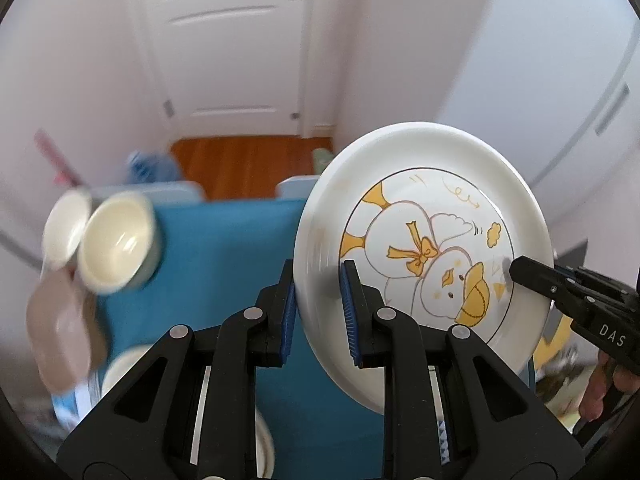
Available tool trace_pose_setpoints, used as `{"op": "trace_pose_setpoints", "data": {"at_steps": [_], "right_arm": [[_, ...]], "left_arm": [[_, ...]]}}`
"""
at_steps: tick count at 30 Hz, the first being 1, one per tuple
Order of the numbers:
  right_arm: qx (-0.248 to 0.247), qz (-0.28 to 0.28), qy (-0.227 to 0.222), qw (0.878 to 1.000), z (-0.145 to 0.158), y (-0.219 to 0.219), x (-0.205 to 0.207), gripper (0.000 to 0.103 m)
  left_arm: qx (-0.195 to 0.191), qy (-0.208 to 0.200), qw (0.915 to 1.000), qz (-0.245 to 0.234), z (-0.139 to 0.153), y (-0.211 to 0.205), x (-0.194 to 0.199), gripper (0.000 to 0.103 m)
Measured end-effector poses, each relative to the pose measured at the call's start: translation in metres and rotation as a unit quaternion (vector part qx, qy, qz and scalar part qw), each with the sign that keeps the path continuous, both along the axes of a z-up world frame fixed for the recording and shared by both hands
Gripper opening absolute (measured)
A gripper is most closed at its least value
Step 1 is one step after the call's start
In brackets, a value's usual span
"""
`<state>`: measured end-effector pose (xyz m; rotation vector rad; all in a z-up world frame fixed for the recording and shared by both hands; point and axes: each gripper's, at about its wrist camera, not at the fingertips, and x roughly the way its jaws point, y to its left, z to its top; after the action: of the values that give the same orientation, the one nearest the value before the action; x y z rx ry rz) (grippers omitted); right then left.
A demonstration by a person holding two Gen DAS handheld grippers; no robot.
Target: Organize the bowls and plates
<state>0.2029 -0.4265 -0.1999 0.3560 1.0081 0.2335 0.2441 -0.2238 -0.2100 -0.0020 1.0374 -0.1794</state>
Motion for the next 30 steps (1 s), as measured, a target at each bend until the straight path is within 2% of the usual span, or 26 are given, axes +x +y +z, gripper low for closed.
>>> {"op": "trace_pose_setpoints", "data": {"at_steps": [7, 13, 18, 23, 30], "right_arm": [[0.016, 0.078, 0.01, 0.997, -0.005, 0.077, -0.012, 0.014], [0.012, 0.109, 0.038, 0.993, -0.029, 0.145, -0.024, 0.014], [0.002, 0.115, 0.068, 0.991, -0.058, 0.193, -0.041, 0.014], [-0.021, 0.11, 0.084, 0.99, -0.075, 0.217, -0.052, 0.014], [-0.041, 0.086, 0.084, 0.992, -0.079, 0.233, -0.057, 0.014]], "left_arm": [[-0.006, 0.018, 0.9975, 0.068, -0.013, 0.088, -0.05, 0.019], [-0.002, 0.055, 0.9949, 0.084, -0.045, 0.153, -0.087, 0.019], [-0.011, 0.084, 0.9938, 0.072, -0.08, 0.191, -0.104, 0.019], [-0.019, 0.105, 0.9933, 0.045, -0.106, 0.21, -0.102, 0.019], [-0.014, 0.111, 0.9937, 0.01, -0.118, 0.211, -0.103, 0.019]]}}
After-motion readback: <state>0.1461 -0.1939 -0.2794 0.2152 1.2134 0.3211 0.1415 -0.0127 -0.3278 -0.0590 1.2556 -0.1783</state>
